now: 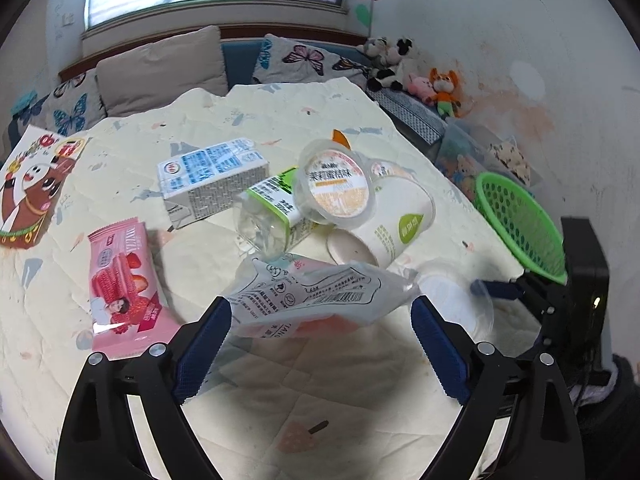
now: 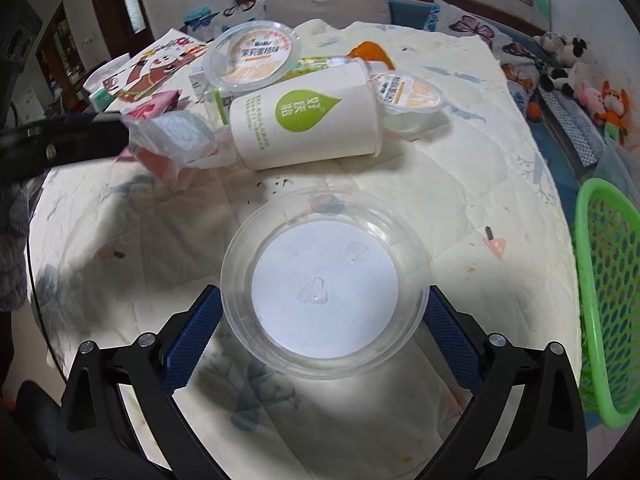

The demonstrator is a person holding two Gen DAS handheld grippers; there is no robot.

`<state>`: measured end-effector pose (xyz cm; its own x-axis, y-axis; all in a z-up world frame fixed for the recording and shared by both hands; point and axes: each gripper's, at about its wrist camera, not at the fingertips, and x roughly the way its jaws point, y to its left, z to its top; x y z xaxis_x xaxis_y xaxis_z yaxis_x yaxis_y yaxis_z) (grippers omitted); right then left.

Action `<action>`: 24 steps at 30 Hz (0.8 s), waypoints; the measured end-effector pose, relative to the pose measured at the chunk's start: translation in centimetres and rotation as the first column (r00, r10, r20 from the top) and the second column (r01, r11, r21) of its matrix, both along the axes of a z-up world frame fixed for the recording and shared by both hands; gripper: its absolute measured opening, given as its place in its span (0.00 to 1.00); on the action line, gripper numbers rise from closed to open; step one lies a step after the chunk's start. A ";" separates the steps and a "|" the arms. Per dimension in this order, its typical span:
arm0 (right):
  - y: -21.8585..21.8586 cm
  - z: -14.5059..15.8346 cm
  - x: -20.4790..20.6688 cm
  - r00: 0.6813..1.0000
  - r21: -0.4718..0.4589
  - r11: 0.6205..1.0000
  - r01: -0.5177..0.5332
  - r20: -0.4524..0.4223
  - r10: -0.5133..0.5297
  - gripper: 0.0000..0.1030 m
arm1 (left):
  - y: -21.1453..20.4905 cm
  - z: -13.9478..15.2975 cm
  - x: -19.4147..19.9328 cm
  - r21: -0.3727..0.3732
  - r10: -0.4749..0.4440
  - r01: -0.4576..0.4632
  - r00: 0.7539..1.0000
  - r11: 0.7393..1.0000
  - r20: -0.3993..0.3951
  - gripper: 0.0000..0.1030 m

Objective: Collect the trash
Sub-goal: 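Grasp the clear plastic bag with the left tool while the right tool grasps the clear lid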

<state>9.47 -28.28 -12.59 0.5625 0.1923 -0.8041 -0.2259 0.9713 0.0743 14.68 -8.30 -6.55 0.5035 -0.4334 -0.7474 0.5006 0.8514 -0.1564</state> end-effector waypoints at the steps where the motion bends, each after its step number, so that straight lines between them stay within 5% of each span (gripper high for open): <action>1: 0.0 0.1 -0.1 1.000 0.004 1.000 0.004 0.001 -0.004 0.89 | -0.1 -0.1 -0.1 0.009 -0.005 0.005 1.000 1.000 0.008 0.86; 8: -0.4 0.7 -0.6 0.999 0.025 0.999 0.045 0.012 -0.046 0.89 | -0.5 -0.3 0.0 0.029 -0.040 0.039 0.998 0.999 0.050 0.73; 24: -2.0 3.5 -1.2 0.994 0.090 0.991 0.095 0.048 -0.100 0.89 | -1.4 0.3 -0.8 0.061 -0.120 0.113 0.985 0.992 0.127 0.64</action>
<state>8.29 -30.27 -9.09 0.6224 0.2027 -0.7560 -0.1364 0.9792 0.1502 13.84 -9.67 -6.24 0.5461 -0.4559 -0.7028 0.6099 0.7915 -0.0395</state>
